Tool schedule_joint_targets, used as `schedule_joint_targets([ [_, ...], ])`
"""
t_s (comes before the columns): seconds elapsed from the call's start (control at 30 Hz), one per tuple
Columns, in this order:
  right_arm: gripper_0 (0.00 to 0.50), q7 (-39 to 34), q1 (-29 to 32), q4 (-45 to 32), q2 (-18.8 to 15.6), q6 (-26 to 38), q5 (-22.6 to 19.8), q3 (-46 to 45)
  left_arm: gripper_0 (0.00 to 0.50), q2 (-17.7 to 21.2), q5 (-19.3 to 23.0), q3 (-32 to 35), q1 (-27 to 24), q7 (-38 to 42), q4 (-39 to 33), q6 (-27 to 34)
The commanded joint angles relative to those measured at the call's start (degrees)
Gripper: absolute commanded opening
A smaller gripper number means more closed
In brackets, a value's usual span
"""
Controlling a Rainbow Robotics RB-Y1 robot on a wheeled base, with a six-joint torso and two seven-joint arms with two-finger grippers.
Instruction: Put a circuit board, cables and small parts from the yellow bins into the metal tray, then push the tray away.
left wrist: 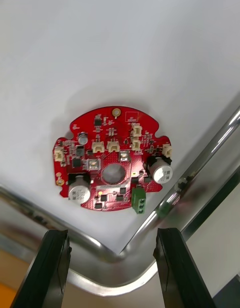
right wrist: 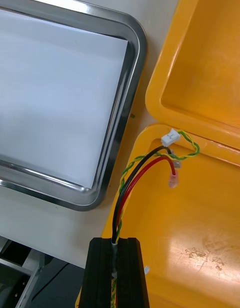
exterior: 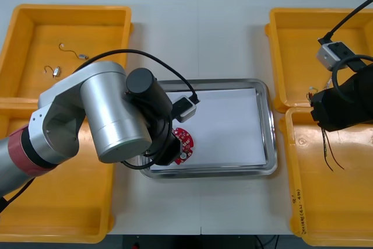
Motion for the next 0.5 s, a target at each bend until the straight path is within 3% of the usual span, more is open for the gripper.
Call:
schedule_joint_targets([
  [0.03,0.000,1.19,-2.74,-0.07,-2.21,0.24,0.04,2.82,0.500,1.48,3.03,5.17,-3.30,5.56,-3.22,4.46],
  [0.33,0.000,2.77,-6.96,-0.07,0.16,-0.07,3.56,11.17,0.500,2.09,9.80,15.98,-6.81,5.12,-3.13,15.89],
  [0.5,0.000,4.00,-9.86,-0.07,3.06,-0.16,5.93,15.74,0.500,3.94,11.38,21.70,-7.07,4.94,-2.95,16.64],
])
